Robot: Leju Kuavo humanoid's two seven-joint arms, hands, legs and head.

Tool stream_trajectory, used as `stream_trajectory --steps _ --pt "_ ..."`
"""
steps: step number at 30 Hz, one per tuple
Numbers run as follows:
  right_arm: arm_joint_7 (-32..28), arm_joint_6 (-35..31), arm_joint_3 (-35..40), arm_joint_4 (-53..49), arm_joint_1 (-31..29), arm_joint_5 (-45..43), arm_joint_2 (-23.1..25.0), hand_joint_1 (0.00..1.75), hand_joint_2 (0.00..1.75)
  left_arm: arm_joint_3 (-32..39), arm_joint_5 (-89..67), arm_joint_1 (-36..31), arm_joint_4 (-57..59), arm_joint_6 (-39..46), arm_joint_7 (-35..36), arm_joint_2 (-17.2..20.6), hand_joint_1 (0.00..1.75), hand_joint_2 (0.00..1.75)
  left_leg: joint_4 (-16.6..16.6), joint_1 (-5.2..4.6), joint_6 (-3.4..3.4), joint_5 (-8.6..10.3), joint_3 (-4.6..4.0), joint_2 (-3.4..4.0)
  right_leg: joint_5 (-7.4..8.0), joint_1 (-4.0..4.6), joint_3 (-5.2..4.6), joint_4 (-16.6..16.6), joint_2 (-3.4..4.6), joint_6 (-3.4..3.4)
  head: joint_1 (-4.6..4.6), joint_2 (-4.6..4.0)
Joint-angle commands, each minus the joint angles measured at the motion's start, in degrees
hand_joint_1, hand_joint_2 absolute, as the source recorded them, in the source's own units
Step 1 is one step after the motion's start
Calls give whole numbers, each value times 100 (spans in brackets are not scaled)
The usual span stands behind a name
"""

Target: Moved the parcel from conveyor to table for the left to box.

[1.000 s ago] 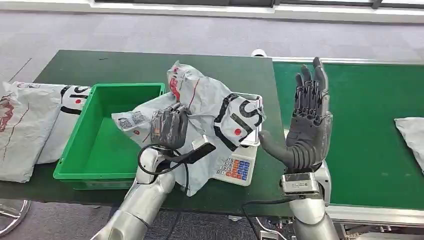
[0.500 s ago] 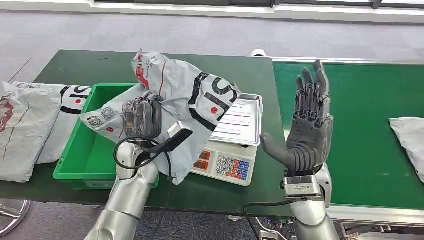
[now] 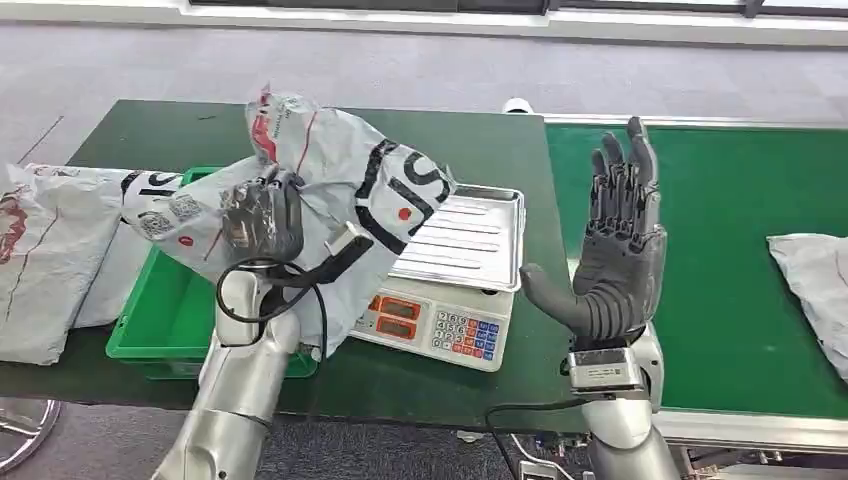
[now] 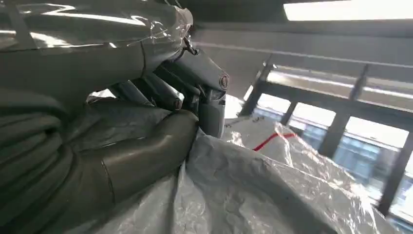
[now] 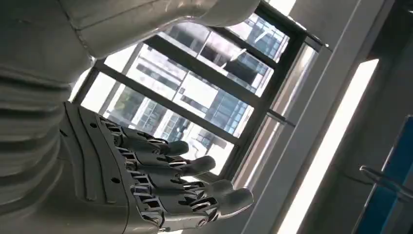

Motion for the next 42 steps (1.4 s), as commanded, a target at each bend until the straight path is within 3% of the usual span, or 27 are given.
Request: stream_trajectory --steps 1,3,8,9,12,21,28,29,30,32,33,38,42 --pt "-93 168 236 813 -575 -222 -90 0 175 -388 -423 -2620 3289 -13 2454 1724 175 175 -4 10 -27 10 5 25 19 8 -4 -3 25 -9 -2 0" --pt "-163 191 231 853 -573 -277 -80 0 175 -295 -423 -3036 3830 -13 2431 1953 175 175 4 15 -35 18 -4 -4 17 13 -5 5 -3 -16 -2 2" --pt "-166 190 229 859 -578 -279 -78 0 175 -270 -422 -3055 3849 -13 2401 1969 175 175 -2 24 -43 21 7 23 25 16 -5 3 23 -31 -2 0" --pt "-189 261 245 903 -659 -345 -91 0 175 -590 -423 -3123 4030 -49 2933 2030 175 175 -5 25 -44 23 8 15 24 16 -3 1 16 -29 -2 0" --pt "-190 278 234 989 -745 -363 -64 0 175 -607 -423 -3285 4128 -215 2995 2162 175 175 -2 27 -46 23 6 10 23 23 -4 4 15 -29 -2 2" --pt "-105 299 230 836 -681 -241 25 0 175 -964 -423 -3560 4231 -756 3359 2209 175 175 2 28 -46 24 -10 6 23 24 -17 9 11 -31 -2 2" --pt "-44 287 194 826 -713 -117 -14 0 175 -680 -308 -3327 4333 -1190 3312 2085 175 175 -5 23 -45 26 -3 2 23 20 -11 5 6 -29 -2 0" --pt "-43 279 191 862 -722 -124 -41 0 175 -598 -250 -3256 4291 -1112 3225 2062 16 175 -10 26 -48 27 2 4 25 22 -6 -1 9 -29 -2 2" --pt "-60 257 170 914 -705 -158 -66 0 175 -425 -110 -3122 4266 -962 3117 2023 0 175 -15 24 -49 29 6 7 27 20 -3 -5 11 -29 -2 2" --pt "-74 209 146 933 -645 -168 -59 0 175 -175 77 -2877 4152 -529 2831 1988 0 175 -13 23 -45 27 7 7 25 19 -2 -4 11 -28 -2 2" --pt "-74 193 135 915 -614 -162 -48 0 175 -110 100 -2809 4136 -397 2774 1991 0 0 -27 23 -48 32 19 4 27 18 10 -16 8 -27 0 2" --pt "-38 81 42 882 -503 -81 -96 0 175 580 572 -2171 3278 -13 1734 1879 0 0 -25 23 -48 28 19 6 25 19 9 -14 11 -28 -2 2" --pt "-77 49 -3 907 -450 -145 -155 0 175 733 620 -1950 2986 -13 1499 1828 0 0 -11 22 -40 25 7 1 19 19 -3 -2 5 -29 -2 0"
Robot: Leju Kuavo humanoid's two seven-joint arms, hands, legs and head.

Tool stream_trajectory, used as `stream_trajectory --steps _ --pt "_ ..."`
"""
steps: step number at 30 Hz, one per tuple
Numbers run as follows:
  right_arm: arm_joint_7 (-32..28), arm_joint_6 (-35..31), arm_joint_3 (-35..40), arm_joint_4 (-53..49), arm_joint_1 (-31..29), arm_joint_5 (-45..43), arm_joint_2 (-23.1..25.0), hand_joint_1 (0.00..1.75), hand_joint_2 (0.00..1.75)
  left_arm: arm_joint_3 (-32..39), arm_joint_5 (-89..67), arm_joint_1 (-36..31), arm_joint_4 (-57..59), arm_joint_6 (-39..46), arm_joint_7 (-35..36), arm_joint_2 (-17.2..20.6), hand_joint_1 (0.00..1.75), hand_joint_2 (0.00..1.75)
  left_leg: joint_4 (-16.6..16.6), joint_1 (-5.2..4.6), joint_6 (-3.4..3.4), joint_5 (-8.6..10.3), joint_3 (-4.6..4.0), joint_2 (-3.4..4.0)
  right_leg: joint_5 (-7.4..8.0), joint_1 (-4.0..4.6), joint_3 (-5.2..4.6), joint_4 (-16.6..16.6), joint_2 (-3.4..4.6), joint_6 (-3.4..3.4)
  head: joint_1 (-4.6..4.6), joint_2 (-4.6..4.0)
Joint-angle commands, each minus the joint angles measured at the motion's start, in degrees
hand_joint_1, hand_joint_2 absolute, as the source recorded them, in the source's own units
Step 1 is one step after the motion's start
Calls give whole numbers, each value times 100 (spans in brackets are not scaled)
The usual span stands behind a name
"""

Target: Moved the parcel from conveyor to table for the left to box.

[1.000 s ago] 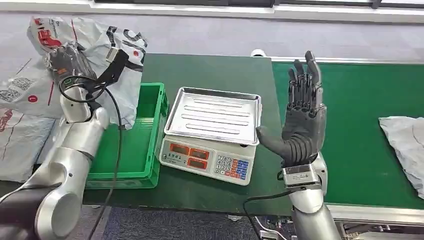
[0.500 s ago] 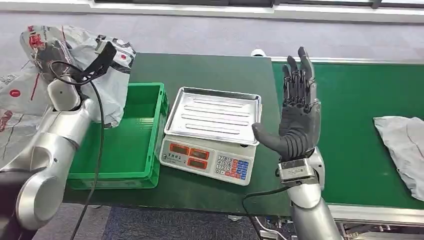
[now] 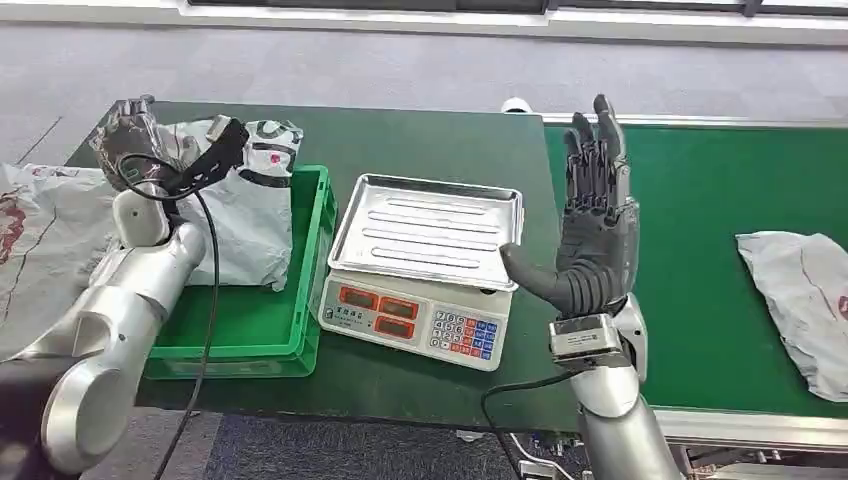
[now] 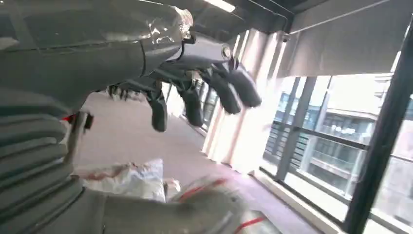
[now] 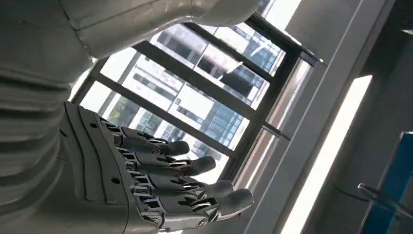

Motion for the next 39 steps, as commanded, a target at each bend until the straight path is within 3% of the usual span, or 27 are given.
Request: stream_trajectory --steps 1,7,10,13,15,17,20,25,28,29,30,32,39 --pt "-97 -143 -133 325 106 -128 -214 0 175 1349 466 912 -1331 74 -1097 -338 0 0 -16 7 -14 4 18 -8 2 5 21 -20 -7 4 -2 2" --pt "-141 -188 -175 156 232 -169 -230 0 175 1656 510 940 -984 74 -1480 -404 0 0 -16 6 -14 3 15 -11 0 4 18 -19 -10 3 0 0" --pt "-153 -214 -201 134 258 -153 -240 0 175 1948 1064 860 -755 74 -2014 -443 0 0 -13 6 -16 4 11 -14 0 4 14 -17 -13 4 0 2" --pt "-170 -298 -229 116 338 -145 -262 0 175 2409 2450 848 -721 74 -3482 -632 0 0 -4 5 -8 1 1 -8 -1 4 3 -8 -8 2 -2 2" --pt "-188 -399 -259 111 466 -149 -338 0 175 2408 3840 1112 -915 -794 -4531 -919 0 0 -10 6 -12 4 7 -18 -1 5 12 -15 -17 4 -2 2" --pt "-209 -410 -342 79 579 -165 -373 0 175 2148 5029 1613 -1514 -1629 -4884 -1206 0 0 -20 7 -13 6 17 -28 -1 6 26 -26 -27 6 -2 2" --pt "-156 -470 -629 -112 819 -34 -297 0 175 1040 6250 2563 -2551 -3175 -4706 -1422 0 0 -23 -4 -5 3 24 -21 -5 -5 26 -22 -21 6 -2 2" --pt "-138 -466 -760 -200 903 7 -249 0 175 445 6756 2874 -2880 -3192 -4655 -1463 0 0 -9 -5 -4 -8 10 -25 -12 -5 17 -17 -23 9 2 2" --pt "-57 -564 -869 -79 900 86 -291 0 175 -43 7205 3357 -3311 -3878 -4739 -1558 0 0 -13 -16 3 -25 35 -5 -20 -16 39 -17 -5 15 0 0" --pt "-40 -614 -961 60 872 180 -325 0 175 -285 7574 3816 -3779 -4438 -4837 -1576 0 0 -23 -18 1 -21 49 -22 -22 -20 55 -25 -22 17 -2 2" --pt "4 -627 -1060 172 857 254 -339 0 0 -316 7879 4208 -4148 -4602 -4986 -1646 0 0 -26 -22 7 -25 60 -7 -25 -22 59 -26 -7 19 0 2" --pt "-94 -575 -1179 272 846 225 -332 0 0 -501 7944 4550 -4467 -4511 -5007 -1611 0 0 -33 -22 6 -29 72 6 -23 -22 66 -36 4 20 -4 2" --pt "-97 -573 -1160 228 854 239 -299 0 0 -467 7983 4426 -4438 -4509 -4988 -1557 0 0 -13 -13 3 -33 49 -6 -37 -13 50 -19 -4 24 0 2"
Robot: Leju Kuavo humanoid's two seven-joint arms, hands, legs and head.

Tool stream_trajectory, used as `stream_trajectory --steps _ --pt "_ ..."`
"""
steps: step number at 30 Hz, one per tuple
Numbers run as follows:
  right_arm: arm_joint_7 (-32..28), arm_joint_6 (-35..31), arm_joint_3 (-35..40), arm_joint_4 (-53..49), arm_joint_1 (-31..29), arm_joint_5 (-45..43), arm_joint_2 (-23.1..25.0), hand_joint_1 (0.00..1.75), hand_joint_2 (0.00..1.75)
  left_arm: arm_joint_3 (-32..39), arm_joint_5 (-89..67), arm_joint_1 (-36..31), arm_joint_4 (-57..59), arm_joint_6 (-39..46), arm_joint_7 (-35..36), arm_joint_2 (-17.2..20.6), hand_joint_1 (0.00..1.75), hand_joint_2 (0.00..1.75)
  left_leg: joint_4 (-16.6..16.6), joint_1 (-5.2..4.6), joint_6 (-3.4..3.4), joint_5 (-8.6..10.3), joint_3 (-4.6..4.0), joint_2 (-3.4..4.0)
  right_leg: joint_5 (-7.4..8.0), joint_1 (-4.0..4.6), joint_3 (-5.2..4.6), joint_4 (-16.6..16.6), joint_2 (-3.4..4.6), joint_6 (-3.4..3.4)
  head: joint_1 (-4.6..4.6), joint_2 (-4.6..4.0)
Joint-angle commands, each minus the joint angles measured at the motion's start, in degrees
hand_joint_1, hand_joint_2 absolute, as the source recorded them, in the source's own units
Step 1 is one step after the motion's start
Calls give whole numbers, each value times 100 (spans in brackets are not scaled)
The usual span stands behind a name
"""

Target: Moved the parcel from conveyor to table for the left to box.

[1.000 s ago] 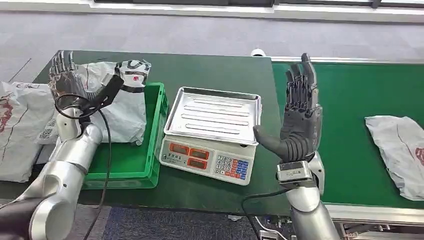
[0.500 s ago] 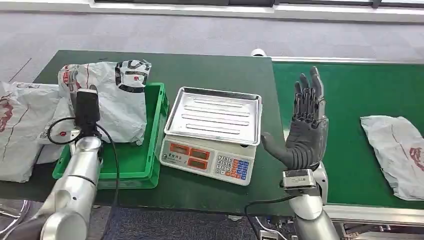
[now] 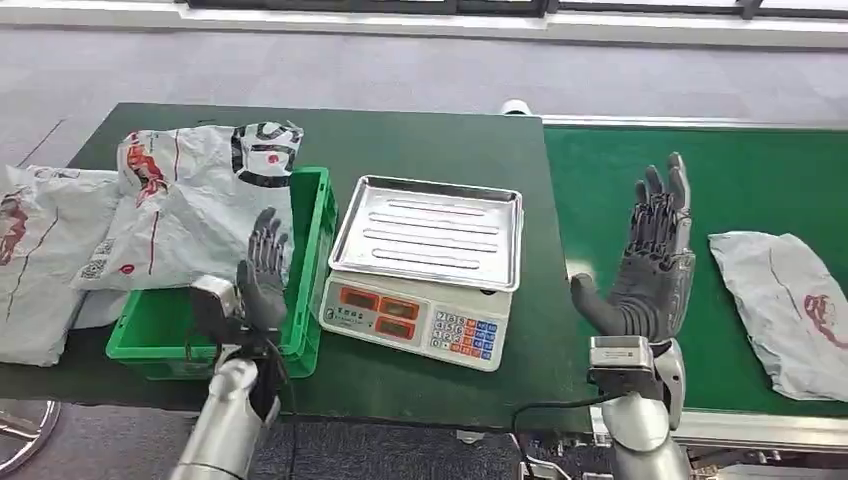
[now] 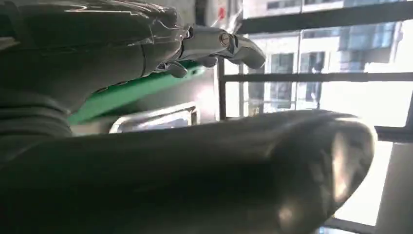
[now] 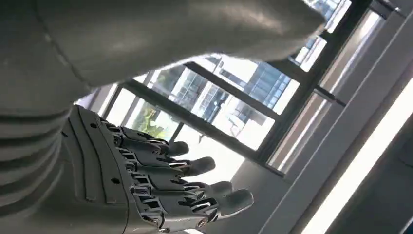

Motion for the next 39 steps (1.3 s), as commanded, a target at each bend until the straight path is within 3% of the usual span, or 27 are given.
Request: stream_trajectory --steps 1,39 --pt "-21 32 -345 370 -86 31 -76 0 0 -456 89 336 -455 -8 34 80 0 0 -6 7 -13 1 5 -6 1 5 8 -8 -5 0 0 0" --pt "-21 32 -345 370 -86 31 -76 0 0 -456 89 336 -455 -8 34 80 0 0 -10 9 -14 4 2 -12 2 7 9 -12 -13 1 0 -2"
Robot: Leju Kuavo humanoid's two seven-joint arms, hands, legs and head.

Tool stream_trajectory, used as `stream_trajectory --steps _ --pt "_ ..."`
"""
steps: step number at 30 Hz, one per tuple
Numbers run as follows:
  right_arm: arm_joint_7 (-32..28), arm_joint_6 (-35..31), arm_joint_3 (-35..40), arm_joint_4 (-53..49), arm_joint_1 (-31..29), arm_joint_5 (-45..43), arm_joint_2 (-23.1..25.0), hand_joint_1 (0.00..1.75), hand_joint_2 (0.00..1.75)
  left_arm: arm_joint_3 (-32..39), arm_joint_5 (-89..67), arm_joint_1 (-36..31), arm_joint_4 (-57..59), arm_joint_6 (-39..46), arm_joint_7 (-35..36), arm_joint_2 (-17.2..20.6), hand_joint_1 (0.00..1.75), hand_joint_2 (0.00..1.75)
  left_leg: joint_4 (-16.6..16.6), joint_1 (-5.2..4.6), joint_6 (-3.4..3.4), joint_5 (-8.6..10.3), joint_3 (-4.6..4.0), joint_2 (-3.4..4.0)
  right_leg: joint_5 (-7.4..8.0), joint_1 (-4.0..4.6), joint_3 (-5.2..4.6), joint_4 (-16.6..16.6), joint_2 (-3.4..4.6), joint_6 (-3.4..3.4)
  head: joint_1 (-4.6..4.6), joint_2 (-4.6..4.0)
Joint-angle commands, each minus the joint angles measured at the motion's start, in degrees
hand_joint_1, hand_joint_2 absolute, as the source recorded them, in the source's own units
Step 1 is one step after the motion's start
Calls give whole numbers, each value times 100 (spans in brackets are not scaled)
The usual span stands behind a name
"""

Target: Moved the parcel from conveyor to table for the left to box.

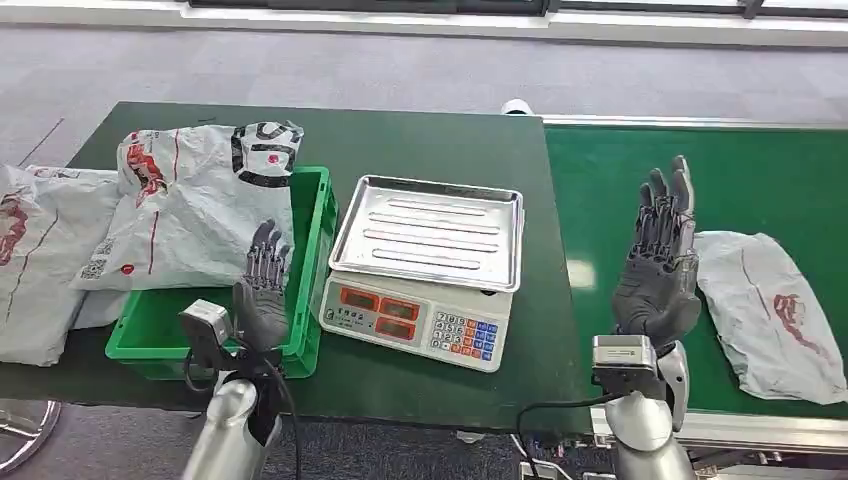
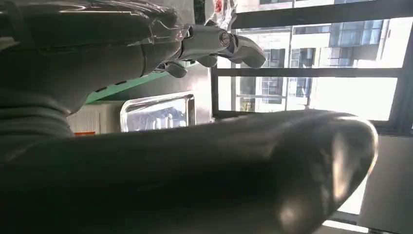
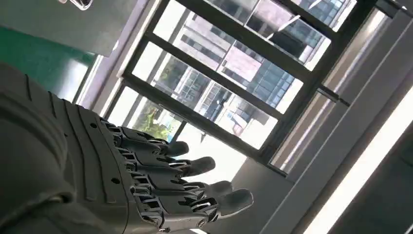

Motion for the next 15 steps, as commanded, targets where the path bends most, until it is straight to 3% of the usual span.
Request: stream_trajectory --steps 1,15 --pt "12 30 -253 335 -102 16 -67 0 0 -170 17 -91 173 3 29 93 0 0 -6 5 -11 2 6 -7 2 3 9 -8 -6 1 0 0" --pt "12 30 -253 335 -102 16 -67 0 0 -170 17 -91 173 3 29 93 0 0 -10 6 -14 4 8 -9 3 4 12 -13 -8 2 0 0"
